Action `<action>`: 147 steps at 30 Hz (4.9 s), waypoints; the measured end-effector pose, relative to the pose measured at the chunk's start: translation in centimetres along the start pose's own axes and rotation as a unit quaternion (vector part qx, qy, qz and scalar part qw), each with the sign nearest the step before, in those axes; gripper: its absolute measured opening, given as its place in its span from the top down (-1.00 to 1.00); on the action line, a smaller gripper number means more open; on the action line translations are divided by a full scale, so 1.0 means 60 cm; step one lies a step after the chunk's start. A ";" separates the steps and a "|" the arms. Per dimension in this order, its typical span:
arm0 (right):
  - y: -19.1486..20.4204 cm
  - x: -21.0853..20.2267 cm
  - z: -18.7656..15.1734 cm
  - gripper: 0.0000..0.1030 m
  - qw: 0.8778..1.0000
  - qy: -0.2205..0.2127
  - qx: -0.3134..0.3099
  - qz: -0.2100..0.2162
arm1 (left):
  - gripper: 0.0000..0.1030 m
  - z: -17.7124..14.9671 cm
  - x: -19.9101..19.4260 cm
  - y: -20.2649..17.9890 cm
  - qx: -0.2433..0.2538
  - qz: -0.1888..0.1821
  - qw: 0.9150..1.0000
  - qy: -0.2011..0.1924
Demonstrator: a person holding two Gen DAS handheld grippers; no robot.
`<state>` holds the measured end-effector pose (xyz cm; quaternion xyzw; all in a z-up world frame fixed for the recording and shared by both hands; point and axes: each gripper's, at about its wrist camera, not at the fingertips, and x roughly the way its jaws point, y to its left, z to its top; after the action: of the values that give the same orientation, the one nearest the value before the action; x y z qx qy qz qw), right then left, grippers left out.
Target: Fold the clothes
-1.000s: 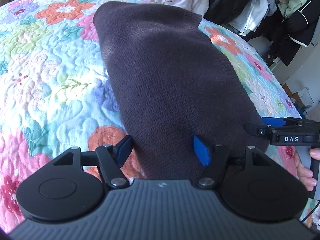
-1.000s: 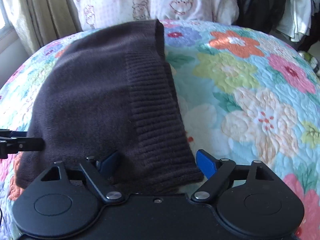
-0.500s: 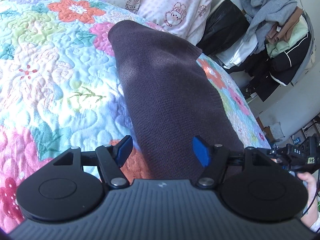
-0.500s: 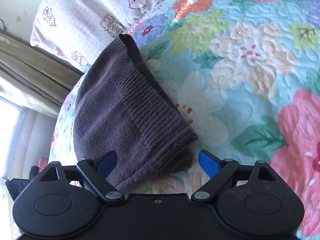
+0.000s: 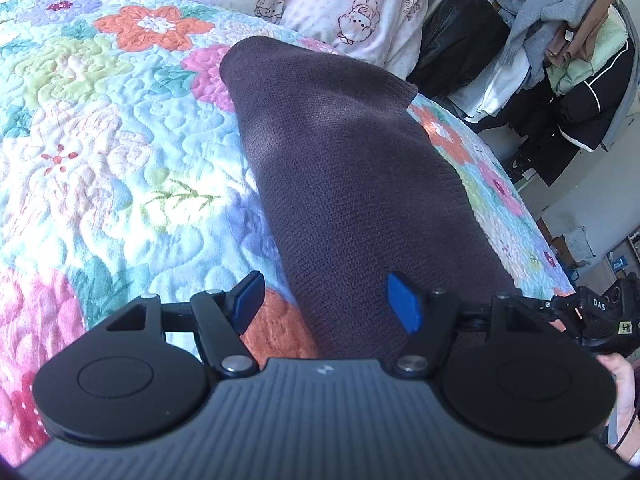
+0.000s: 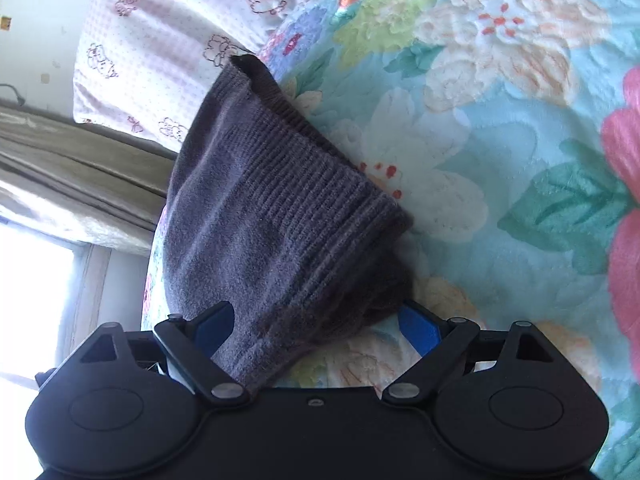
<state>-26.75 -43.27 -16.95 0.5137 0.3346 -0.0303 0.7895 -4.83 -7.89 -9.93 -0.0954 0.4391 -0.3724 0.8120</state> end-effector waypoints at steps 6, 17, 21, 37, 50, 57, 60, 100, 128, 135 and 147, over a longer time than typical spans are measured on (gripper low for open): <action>0.019 0.027 -0.008 -0.72 0.999 -0.047 -0.012 -0.002 | -0.31 0.044 0.015 0.045 -0.064 -0.050 0.995 -0.051; 0.046 0.022 0.022 0.19 0.987 -0.072 -0.137 -0.037 | -0.39 0.210 0.140 0.126 -0.154 -0.053 0.986 -0.028; 0.063 0.011 0.049 0.25 0.976 -0.102 -0.181 -0.071 | -0.60 0.242 0.171 0.109 -0.121 -0.028 0.992 -0.017; -0.002 -0.017 0.157 -0.29 0.979 -0.149 -0.076 -0.119 | 0.02 0.216 0.206 0.026 -0.038 0.016 0.998 -0.040; 0.006 0.082 0.124 0.09 0.989 -0.089 -0.112 -0.032 | 0.42 0.227 0.213 0.008 0.022 0.042 0.998 -0.036; 0.142 0.097 0.092 0.35 0.908 -0.139 -0.371 -0.140 | 0.58 0.201 0.158 -0.075 0.147 0.178 0.966 -0.113; 0.181 0.092 0.074 0.37 0.874 -0.167 -0.431 -0.152 | 0.59 0.189 0.121 -0.083 0.145 0.200 0.960 -0.132; 0.848 0.375 -0.082 0.47 0.694 -0.133 -0.706 0.047 | 0.65 0.418 -0.378 0.219 0.116 0.535 0.811 -0.206; 0.694 0.750 0.091 -0.36 0.841 0.039 -0.538 -0.038 | -0.24 0.318 -0.229 0.652 -0.197 0.483 0.841 -0.145; 0.658 0.697 0.059 -0.41 0.816 -0.003 -0.576 -0.044 | -0.47 0.282 -0.236 0.534 -0.191 0.505 0.836 -0.099; 0.615 0.509 -0.034 -0.67 0.856 0.011 -0.517 -0.022 | -0.81 0.161 -0.252 0.293 -0.210 0.467 0.852 -0.108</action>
<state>10.32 -15.16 -5.35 0.0246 0.3216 0.1351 0.9369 6.79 13.23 -2.94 -0.0872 0.4095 0.1641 0.8932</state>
